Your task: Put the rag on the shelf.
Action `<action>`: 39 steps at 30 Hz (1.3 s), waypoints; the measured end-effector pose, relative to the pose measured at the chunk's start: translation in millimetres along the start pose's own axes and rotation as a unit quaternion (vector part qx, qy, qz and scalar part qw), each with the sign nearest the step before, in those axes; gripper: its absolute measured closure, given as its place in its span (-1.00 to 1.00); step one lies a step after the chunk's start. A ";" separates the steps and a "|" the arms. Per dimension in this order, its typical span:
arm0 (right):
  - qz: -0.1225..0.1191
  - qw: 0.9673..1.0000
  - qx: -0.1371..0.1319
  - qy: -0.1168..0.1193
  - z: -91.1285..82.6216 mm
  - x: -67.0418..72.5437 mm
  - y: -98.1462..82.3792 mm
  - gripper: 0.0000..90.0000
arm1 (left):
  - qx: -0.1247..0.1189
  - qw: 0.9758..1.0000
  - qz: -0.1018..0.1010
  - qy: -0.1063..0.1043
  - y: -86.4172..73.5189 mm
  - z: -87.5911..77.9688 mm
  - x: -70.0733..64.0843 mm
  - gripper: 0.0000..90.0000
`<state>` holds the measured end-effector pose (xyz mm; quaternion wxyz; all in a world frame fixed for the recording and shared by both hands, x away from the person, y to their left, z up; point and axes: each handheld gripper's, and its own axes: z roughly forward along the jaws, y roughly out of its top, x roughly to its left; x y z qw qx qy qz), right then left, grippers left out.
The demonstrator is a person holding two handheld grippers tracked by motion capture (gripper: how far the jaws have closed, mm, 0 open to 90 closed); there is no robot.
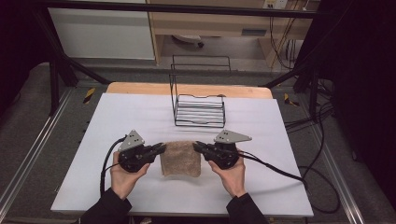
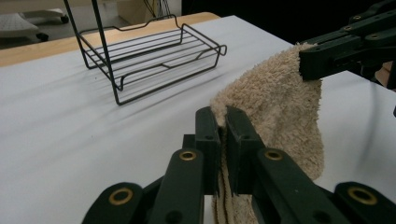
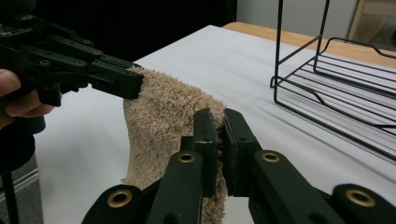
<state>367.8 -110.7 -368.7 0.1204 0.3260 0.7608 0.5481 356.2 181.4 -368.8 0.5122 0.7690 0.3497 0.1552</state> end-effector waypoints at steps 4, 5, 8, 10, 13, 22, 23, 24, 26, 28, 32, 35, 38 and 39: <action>-0.006 1.000 -0.007 -0.006 -4.5 0.9 3.4 0.90 | -0.009 1.000 0.004 -0.001 6.6 -0.1 -2.7 0.87; -0.007 1.000 -0.014 -0.009 -7.7 0.6 5.4 0.90 | -0.012 1.000 0.004 -0.001 8.7 -0.1 -3.3 0.87; -0.008 1.000 -0.025 -0.013 -12.7 -0.1 8.4 0.90 | -0.022 1.000 0.008 -0.001 14.7 0.0 -5.7 0.87; -0.008 0.999 -0.030 -0.014 -15.7 -0.5 10.2 0.90 | -0.026 1.000 0.013 0.001 18.0 0.0 -7.5 0.87; -0.009 0.999 -0.035 -0.016 -18.3 -0.9 11.7 0.90 | -0.033 0.999 0.013 -0.001 22.1 0.1 -9.3 0.87; -0.010 0.998 -0.055 -0.027 -28.0 -3.7 18.7 0.90 | -0.049 0.999 0.013 -0.002 32.5 3.6 -12.5 0.87; -0.010 0.998 -0.055 -0.027 -28.0 -3.7 18.7 0.90 | -0.051 0.999 0.013 -0.001 33.6 4.2 -12.8 0.87; -0.014 0.998 -0.058 -0.030 -29.8 -4.3 21.0 0.90 | -0.056 0.998 0.013 -0.001 36.2 5.2 -13.0 0.87; -0.016 0.998 -0.061 -0.032 -30.7 -4.4 22.2 0.90 | -0.059 0.998 0.012 -0.002 37.6 5.7 -13.3 0.87; -0.019 0.997 -0.066 -0.037 -32.3 -4.5 24.8 0.90 | -0.065 0.998 0.011 -0.001 40.6 6.4 -13.4 0.87; -0.021 0.996 -0.081 -0.044 -36.1 -6.0 31.0 0.90 | -0.076 0.997 0.008 -0.002 46.9 7.5 -13.4 0.87; -0.024 0.995 -0.087 -0.049 -38.2 -6.5 34.5 0.90 | -0.084 0.996 0.008 -0.001 51.2 8.8 -13.5 0.87; -0.025 0.994 -0.092 -0.051 -39.4 -7.2 37.0 0.90 | -0.092 0.996 0.006 -0.001 55.1 10.2 -13.3 0.87; -0.024 0.994 -0.095 -0.051 -40.0 -7.5 38.1 0.90 | -0.094 0.996 0.007 0.000 56.3 10.6 -13.4 0.87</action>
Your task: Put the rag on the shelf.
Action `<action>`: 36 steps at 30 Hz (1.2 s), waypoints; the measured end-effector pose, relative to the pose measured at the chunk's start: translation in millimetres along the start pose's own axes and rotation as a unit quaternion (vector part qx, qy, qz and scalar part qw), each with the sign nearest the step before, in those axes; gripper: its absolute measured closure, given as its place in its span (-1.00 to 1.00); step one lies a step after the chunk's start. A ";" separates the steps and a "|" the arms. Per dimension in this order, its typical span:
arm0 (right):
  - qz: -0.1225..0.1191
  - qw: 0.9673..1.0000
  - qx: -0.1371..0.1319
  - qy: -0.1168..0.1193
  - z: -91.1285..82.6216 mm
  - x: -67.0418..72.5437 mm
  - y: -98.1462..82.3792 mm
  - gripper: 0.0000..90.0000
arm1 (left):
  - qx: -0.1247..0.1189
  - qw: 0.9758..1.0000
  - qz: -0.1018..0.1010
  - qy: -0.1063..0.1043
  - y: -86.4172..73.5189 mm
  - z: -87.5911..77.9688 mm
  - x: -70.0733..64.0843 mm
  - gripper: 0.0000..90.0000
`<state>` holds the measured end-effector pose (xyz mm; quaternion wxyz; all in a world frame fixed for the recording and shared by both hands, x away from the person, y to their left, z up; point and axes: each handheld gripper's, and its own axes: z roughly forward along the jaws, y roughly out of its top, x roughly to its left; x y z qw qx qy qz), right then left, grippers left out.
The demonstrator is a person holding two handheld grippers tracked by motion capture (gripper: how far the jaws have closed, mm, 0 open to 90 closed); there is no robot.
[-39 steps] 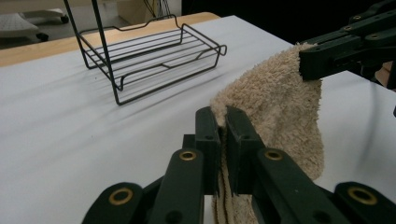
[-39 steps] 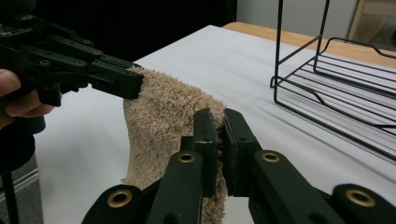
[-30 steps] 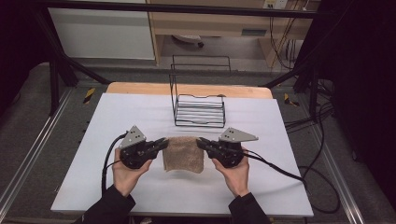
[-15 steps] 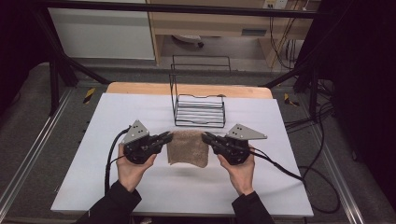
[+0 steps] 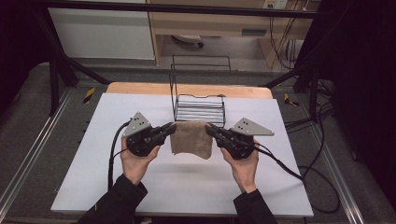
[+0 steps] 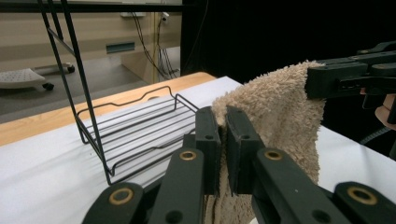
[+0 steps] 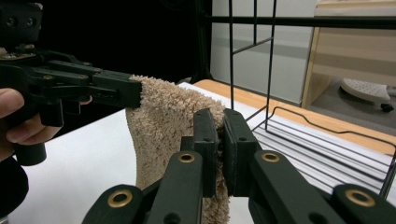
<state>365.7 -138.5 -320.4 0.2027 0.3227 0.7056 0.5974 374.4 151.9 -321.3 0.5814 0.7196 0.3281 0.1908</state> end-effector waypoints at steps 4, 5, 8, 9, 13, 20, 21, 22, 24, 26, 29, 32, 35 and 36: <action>-0.001 1.000 -0.009 -0.005 -0.6 -2.5 5.7 0.90 | -0.008 1.000 0.002 0.001 4.4 2.3 0.5 0.87; -0.002 1.000 -0.010 -0.006 -0.5 -2.8 7.0 0.90 | -0.010 1.000 0.001 0.001 5.7 2.7 0.8 0.87; -0.003 1.000 -0.014 -0.010 -0.3 -3.3 9.8 0.90 | -0.017 1.000 0.000 0.003 10.2 4.4 1.7 0.87; -0.004 1.000 -0.016 -0.012 -0.1 -3.5 11.4 0.90 | -0.019 1.000 0.000 0.003 11.7 4.8 2.1 0.87; -0.007 1.000 -0.024 -0.016 0.9 -6.0 17.8 0.90 | -0.027 1.000 0.001 0.006 18.8 6.5 2.7 0.87; -0.012 0.999 -0.043 -0.025 2.4 -10.9 31.8 0.90 | -0.047 0.999 0.003 0.008 32.6 8.4 3.7 0.87; -0.012 0.999 -0.045 -0.026 2.6 -11.5 33.4 0.90 | -0.050 0.999 0.003 0.009 34.4 8.7 3.7 0.87; -0.012 0.999 -0.045 -0.026 2.6 -11.5 33.4 0.90 | -0.052 0.999 0.003 0.008 36.2 9.0 3.8 0.87; -0.010 0.998 -0.052 -0.028 2.7 -13.3 38.2 0.90 | -0.057 0.998 0.005 0.009 39.7 9.6 3.9 0.87; -0.012 0.998 -0.053 -0.029 2.7 -13.9 39.8 0.90 | -0.061 0.998 0.006 0.010 43.4 10.2 4.0 0.87; -0.013 0.998 -0.061 -0.033 1.8 -14.8 46.9 0.90 | -0.070 0.997 0.007 0.010 48.7 10.9 4.1 0.87; -0.016 0.997 -0.065 -0.034 1.4 -15.3 50.8 0.90 | -0.078 0.997 0.008 0.010 53.2 12.1 3.9 0.87; -0.021 0.997 -0.068 -0.038 0.7 -15.9 56.4 0.90 | -0.083 0.996 0.010 0.011 57.8 12.8 3.9 0.88; -0.023 0.996 -0.073 -0.040 0.6 -16.5 60.1 0.90 | -0.084 0.996 0.011 0.011 59.3 13.0 4.0 0.88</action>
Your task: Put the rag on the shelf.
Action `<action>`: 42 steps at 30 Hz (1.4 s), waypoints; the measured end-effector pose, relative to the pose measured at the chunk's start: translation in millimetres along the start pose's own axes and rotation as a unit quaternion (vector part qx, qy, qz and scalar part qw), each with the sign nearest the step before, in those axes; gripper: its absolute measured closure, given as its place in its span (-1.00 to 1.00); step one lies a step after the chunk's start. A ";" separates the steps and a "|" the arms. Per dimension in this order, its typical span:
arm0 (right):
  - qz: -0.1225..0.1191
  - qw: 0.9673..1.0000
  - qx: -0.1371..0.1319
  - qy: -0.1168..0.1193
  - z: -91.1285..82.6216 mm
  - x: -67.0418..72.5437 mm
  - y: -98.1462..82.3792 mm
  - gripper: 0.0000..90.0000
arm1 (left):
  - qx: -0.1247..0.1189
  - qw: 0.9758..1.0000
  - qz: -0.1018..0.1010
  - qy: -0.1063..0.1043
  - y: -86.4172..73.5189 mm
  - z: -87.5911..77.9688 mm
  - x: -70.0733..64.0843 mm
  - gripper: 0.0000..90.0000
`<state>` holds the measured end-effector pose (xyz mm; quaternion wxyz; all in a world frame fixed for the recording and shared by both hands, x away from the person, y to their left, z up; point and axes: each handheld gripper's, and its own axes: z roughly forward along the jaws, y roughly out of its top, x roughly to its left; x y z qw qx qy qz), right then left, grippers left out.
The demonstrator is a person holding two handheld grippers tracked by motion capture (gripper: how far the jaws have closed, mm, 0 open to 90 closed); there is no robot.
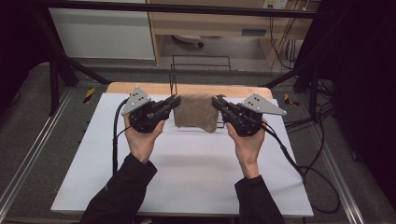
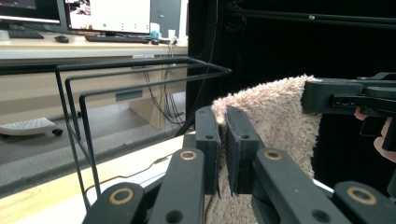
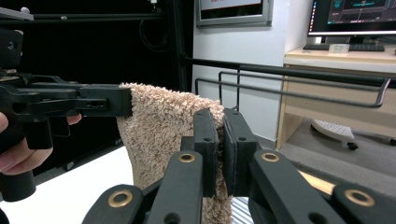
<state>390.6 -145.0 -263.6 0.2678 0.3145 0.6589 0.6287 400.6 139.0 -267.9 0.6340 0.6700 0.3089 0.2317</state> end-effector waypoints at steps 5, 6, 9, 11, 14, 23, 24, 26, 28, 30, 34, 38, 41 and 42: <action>-0.002 1.000 -0.005 -0.002 1.7 -2.3 7.1 0.90 | -0.007 1.000 0.002 0.001 8.4 3.2 1.5 0.88; -0.005 1.000 -0.007 -0.002 2.3 -2.9 9.0 0.90 | -0.009 1.000 0.002 0.002 10.3 4.0 1.9 0.88; -0.007 1.000 -0.008 -0.005 4.0 -4.2 15.1 0.90 | -0.013 1.000 0.004 0.003 16.2 6.2 3.3 0.88; -0.011 1.000 -0.011 -0.007 5.5 -6.2 21.6 0.90 | -0.015 1.000 0.007 0.003 20.0 7.6 3.9 0.88; -0.014 1.000 -0.015 -0.010 7.3 -8.4 28.3 0.90 | -0.019 1.000 0.009 0.004 26.0 9.7 4.4 0.88; -0.020 0.999 -0.030 -0.017 11.6 -11.9 45.7 0.90 | -0.033 0.999 0.012 0.008 46.6 16.4 7.5 0.88; -0.021 0.999 -0.030 -0.018 12.4 -12.3 47.9 0.90 | -0.034 0.999 0.012 0.008 48.8 16.8 8.1 0.88; -0.023 0.999 -0.034 -0.020 13.3 -12.5 52.3 0.90 | -0.038 0.999 0.012 0.008 53.2 17.3 9.0 0.88; -0.026 0.999 -0.036 -0.020 14.0 -12.6 56.8 0.90 | -0.042 0.999 0.014 0.009 56.9 17.9 9.2 0.88; -0.029 0.999 -0.038 -0.022 14.9 -13.2 61.0 0.90 | -0.045 0.999 0.017 0.010 60.5 18.7 9.6 0.88; -0.030 0.998 -0.046 -0.026 18.5 -15.6 68.0 0.90 | -0.050 0.999 0.019 0.014 66.7 21.8 11.8 0.88; -0.030 0.998 -0.048 -0.027 21.0 -17.9 70.2 0.90 | -0.050 0.998 0.017 0.014 70.8 26.1 15.1 0.88; -0.030 0.998 -0.049 -0.029 23.9 -20.8 72.3 0.90 | -0.050 0.998 0.018 0.017 74.3 29.9 17.0 0.88; -0.028 0.998 -0.049 -0.029 24.8 -21.7 73.3 0.90 | -0.051 0.998 0.016 0.017 75.7 31.1 17.5 0.88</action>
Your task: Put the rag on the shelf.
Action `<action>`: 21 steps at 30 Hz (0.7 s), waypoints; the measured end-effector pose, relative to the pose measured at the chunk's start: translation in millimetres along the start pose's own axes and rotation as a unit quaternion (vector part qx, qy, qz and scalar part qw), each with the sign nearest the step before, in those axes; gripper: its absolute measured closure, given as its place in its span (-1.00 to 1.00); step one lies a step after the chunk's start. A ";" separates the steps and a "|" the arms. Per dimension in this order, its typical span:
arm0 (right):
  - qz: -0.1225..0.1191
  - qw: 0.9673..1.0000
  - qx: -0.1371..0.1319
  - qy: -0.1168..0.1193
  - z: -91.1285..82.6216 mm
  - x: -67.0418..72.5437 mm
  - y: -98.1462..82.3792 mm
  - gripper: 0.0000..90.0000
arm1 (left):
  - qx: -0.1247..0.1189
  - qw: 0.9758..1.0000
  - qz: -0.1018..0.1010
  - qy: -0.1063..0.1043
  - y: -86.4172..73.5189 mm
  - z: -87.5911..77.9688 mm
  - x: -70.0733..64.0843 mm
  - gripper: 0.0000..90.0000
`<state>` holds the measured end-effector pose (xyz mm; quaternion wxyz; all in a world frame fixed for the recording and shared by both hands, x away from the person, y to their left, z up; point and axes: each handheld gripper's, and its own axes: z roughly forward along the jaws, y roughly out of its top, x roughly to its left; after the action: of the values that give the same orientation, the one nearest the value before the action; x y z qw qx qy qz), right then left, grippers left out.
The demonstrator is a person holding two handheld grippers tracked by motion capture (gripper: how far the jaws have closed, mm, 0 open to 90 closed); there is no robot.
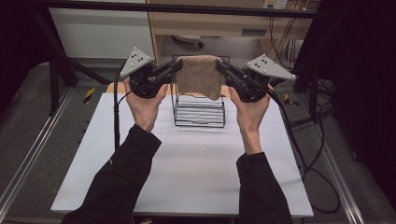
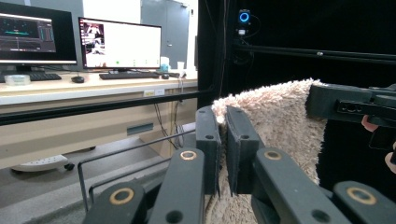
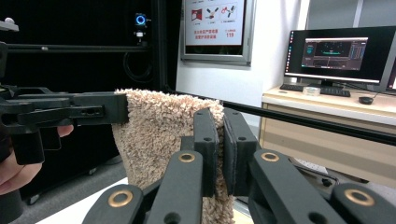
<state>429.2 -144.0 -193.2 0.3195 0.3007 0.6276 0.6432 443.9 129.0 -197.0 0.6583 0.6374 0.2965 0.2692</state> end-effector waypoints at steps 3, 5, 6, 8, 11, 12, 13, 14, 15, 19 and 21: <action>-0.001 1.000 -0.002 -0.003 4.8 -4.5 5.0 0.90 | -0.002 1.000 -0.001 0.001 3.2 4.0 1.9 0.88; -0.003 1.000 -0.003 -0.004 6.0 -5.7 6.4 0.90 | -0.001 1.000 0.000 0.002 5.6 7.0 3.6 0.88; -0.002 1.000 -0.004 -0.005 7.2 -6.6 8.0 0.90 | -0.002 1.000 0.001 0.003 6.9 8.6 4.2 0.88; -0.004 1.000 -0.005 -0.007 10.0 -8.8 10.7 0.90 | -0.003 1.000 0.001 0.003 9.8 11.1 6.2 0.88; -0.004 1.000 -0.006 -0.008 14.7 -11.9 14.4 0.90 | -0.005 1.000 0.009 0.010 14.5 13.8 9.2 0.88; -0.004 1.000 -0.007 -0.007 16.4 -12.9 15.5 0.90 | -0.005 1.000 0.010 0.012 15.9 14.7 10.2 0.88; -0.002 1.000 -0.008 -0.005 18.0 -13.7 16.5 0.90 | -0.004 1.000 0.007 0.010 17.1 15.6 11.2 0.88; -0.001 1.000 -0.010 -0.003 19.7 -14.5 17.5 0.90 | -0.004 1.000 0.007 0.012 18.3 16.4 12.7 0.88; -0.003 1.000 -0.010 -0.003 21.6 -15.1 18.5 0.90 | -0.004 1.000 0.006 0.012 19.5 17.2 14.3 0.88; -0.005 1.000 -0.011 -0.002 30.0 -18.0 21.6 0.90 | -0.002 1.000 0.006 0.016 24.2 21.2 20.9 0.88; -0.005 1.000 -0.010 -0.001 34.3 -19.9 22.9 0.90 | -0.001 1.000 0.010 0.020 26.6 22.5 23.0 0.88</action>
<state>467.7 -138.9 -168.9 0.3267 0.2947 0.6222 0.6475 476.6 131.8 -171.2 0.6502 0.6343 0.3031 0.2881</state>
